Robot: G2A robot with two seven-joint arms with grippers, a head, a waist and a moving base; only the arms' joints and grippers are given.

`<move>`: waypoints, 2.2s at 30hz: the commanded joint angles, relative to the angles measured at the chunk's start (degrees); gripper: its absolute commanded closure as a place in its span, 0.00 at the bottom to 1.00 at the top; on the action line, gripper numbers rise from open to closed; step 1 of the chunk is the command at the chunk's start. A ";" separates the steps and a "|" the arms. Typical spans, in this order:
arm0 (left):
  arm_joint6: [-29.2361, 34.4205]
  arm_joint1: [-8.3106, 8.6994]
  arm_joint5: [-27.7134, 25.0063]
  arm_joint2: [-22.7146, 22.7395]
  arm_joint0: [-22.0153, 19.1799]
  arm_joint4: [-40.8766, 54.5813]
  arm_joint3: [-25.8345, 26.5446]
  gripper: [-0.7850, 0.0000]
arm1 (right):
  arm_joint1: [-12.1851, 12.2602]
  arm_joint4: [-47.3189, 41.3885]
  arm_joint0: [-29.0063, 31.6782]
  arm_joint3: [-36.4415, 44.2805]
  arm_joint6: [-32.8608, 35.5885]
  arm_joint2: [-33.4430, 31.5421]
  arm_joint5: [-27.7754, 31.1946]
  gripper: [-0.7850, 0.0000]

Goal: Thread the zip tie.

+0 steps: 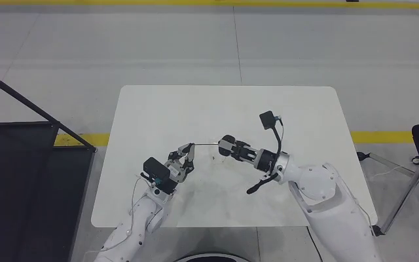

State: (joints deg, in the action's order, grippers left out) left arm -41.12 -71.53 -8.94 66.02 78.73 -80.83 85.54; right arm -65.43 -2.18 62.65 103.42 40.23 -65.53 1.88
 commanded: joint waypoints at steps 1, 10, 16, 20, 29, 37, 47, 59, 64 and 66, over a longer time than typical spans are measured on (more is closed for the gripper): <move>0.00 0.00 0.00 0.00 0.00 0.00 0.00 1.00 | -0.05 -0.31 0.12 -0.07 -0.39 0.02 0.56 1.00; 0.00 0.00 0.00 0.00 0.00 0.00 0.00 1.00 | -0.26 -1.32 0.47 -0.42 -1.60 0.16 2.29 1.00; 0.00 0.00 0.00 0.00 0.00 0.00 0.00 1.00 | -0.41 -1.83 0.51 -0.67 -2.21 0.29 3.20 1.00; 0.00 0.00 0.00 0.00 0.00 0.00 0.00 1.00 | -0.51 -1.89 0.47 -0.83 -2.31 0.51 3.76 1.00; 0.00 0.00 0.00 0.00 0.00 0.00 0.00 1.00 | -0.70 -1.98 0.88 -0.90 -3.21 0.76 5.42 1.00; 0.00 0.00 0.00 0.00 0.00 0.00 0.00 1.00 | -0.91 -1.31 0.34 -1.23 -3.03 1.48 5.12 1.00; 0.00 0.00 0.00 0.00 0.00 0.00 0.00 1.00 | -1.05 -1.27 0.55 -1.36 -3.45 1.35 6.01 1.00; 0.00 0.00 0.00 0.00 0.00 0.00 0.00 1.00 | -0.14 1.23 2.86 1.81 0.75 -1.83 3.31 1.00; 0.00 0.00 0.00 0.00 0.00 0.00 0.00 1.00 | 0.17 2.48 3.83 3.06 1.42 -2.98 2.53 1.00; 0.00 0.00 0.00 0.00 0.00 0.00 0.00 1.00 | 0.17 2.48 3.83 3.06 1.42 -2.98 2.53 1.00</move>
State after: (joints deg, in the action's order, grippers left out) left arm -41.12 -71.53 -8.94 66.02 78.73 -80.83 85.54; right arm -65.25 0.32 66.50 106.50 41.67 -68.54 4.39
